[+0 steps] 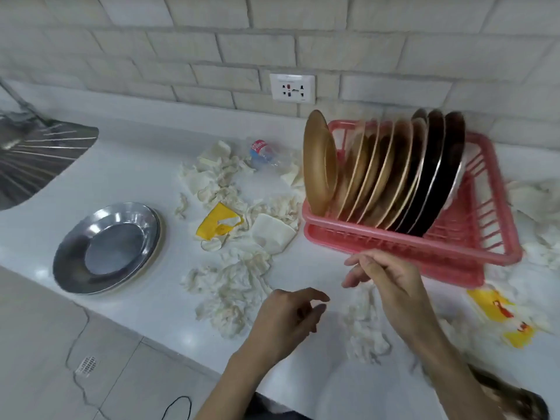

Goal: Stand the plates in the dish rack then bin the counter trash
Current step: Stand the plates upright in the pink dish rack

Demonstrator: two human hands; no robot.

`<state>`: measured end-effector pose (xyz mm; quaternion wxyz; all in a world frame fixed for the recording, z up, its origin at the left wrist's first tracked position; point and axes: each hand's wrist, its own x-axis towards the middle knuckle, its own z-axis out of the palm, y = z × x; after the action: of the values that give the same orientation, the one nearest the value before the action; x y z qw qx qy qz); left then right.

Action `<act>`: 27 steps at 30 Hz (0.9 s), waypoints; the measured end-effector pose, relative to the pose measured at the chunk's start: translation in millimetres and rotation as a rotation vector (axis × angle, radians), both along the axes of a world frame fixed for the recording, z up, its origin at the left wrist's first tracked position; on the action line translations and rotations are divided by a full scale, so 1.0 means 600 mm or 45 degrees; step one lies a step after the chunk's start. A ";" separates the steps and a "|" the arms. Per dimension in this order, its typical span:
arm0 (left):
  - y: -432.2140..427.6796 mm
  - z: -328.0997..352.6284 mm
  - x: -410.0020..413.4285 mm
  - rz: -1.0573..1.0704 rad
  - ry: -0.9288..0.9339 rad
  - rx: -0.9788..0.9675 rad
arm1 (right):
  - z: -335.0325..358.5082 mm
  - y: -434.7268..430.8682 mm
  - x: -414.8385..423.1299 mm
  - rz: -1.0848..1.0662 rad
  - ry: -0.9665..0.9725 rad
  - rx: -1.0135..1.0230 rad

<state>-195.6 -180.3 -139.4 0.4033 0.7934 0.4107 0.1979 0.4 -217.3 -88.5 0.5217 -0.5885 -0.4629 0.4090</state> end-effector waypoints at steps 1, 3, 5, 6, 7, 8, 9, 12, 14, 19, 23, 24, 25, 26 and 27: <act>0.006 0.004 -0.022 0.032 0.004 0.008 | -0.007 0.007 -0.025 0.052 0.001 -0.032; 0.022 0.011 -0.082 0.111 0.018 0.012 | -0.020 0.031 -0.086 0.173 0.005 -0.080; 0.043 0.015 -0.144 0.179 0.029 0.025 | -0.031 0.058 -0.148 0.269 0.018 -0.119; 0.055 0.017 -0.176 0.216 0.026 0.029 | -0.036 0.072 -0.180 0.300 0.029 -0.136; 0.067 0.019 -0.206 0.255 0.022 0.028 | -0.038 0.086 -0.210 0.320 0.048 -0.154; 0.079 0.020 -0.235 0.294 0.014 0.021 | -0.041 0.100 -0.238 0.340 0.068 -0.170; 0.091 0.019 -0.265 0.336 0.007 0.008 | -0.042 0.114 -0.266 0.364 0.065 -0.180; 0.124 0.014 -0.356 0.524 0.009 0.026 | -0.047 0.149 -0.343 0.464 -0.064 -0.216; 0.150 0.010 -0.415 0.691 -0.016 0.075 | -0.049 0.171 -0.385 0.509 -0.162 -0.246; 0.243 -0.009 -0.578 0.970 0.096 0.188 | -0.064 0.225 -0.489 0.520 -0.269 -0.334; 0.316 -0.025 -0.680 1.043 0.278 0.214 | -0.076 0.248 -0.558 0.418 -0.301 -0.338; 0.330 -0.029 -0.696 1.027 0.322 0.216 | -0.085 0.251 -0.569 0.421 -0.313 -0.350; 0.342 -0.031 -0.708 1.025 0.353 0.182 | -0.094 0.253 -0.579 0.432 -0.332 -0.362; 0.352 -0.034 -0.716 1.033 0.357 0.129 | -0.104 0.256 -0.588 0.447 -0.346 -0.374; 0.358 -0.036 -0.720 1.048 0.379 0.061 | -0.110 0.259 -0.597 0.461 -0.352 -0.387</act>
<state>-627.8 34.7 -160.8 0.2087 0.5925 0.7417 0.2350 -357.6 -61.8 -154.6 0.2776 -0.6179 -0.5607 0.4762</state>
